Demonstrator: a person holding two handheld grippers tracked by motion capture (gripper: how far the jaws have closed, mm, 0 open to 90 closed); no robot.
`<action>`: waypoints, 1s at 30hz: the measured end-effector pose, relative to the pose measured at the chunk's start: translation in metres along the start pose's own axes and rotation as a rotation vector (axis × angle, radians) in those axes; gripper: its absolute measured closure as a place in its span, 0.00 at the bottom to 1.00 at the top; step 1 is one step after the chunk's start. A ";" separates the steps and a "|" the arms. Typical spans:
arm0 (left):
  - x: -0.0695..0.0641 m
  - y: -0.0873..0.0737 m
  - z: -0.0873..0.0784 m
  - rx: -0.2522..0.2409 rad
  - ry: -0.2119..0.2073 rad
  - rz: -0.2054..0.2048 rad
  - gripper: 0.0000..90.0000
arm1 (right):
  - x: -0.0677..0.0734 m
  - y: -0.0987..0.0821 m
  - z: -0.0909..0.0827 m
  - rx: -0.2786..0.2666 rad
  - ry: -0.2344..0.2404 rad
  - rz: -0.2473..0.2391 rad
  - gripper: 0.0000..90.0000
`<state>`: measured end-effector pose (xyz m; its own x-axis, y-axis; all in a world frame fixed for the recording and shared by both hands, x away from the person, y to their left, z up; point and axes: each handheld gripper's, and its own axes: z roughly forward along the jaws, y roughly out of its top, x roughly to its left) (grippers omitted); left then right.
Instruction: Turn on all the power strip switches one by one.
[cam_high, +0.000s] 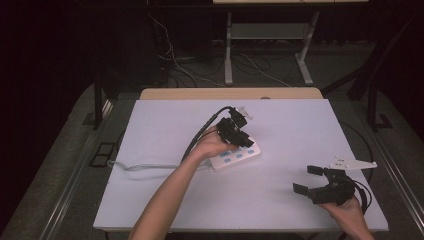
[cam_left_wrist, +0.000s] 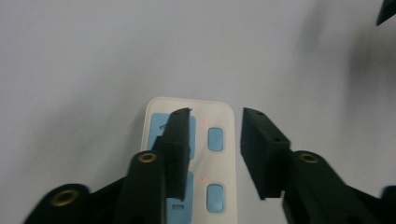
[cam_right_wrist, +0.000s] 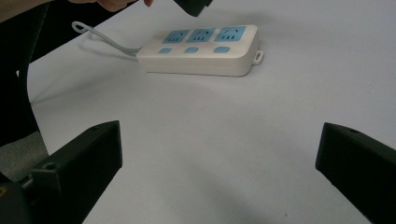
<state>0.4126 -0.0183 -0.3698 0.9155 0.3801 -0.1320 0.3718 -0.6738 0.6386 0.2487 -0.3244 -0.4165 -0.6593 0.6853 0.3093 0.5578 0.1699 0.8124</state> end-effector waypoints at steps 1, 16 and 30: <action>0.000 -0.001 -0.004 -0.012 0.006 0.002 0.61 | 0.000 0.000 0.000 -0.001 0.000 -0.001 0.00; -0.019 -0.033 -0.050 -0.101 0.065 -0.054 0.00 | 0.001 0.000 0.001 0.001 0.004 0.005 0.00; -0.032 -0.088 -0.073 -0.161 0.117 -0.090 0.00 | 0.002 0.000 0.003 0.002 0.007 0.000 0.00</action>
<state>0.3397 0.0751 -0.3662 0.8522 0.5114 -0.1106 0.4131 -0.5279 0.7421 0.2487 -0.3205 -0.4173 -0.6627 0.6804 0.3129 0.5588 0.1711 0.8114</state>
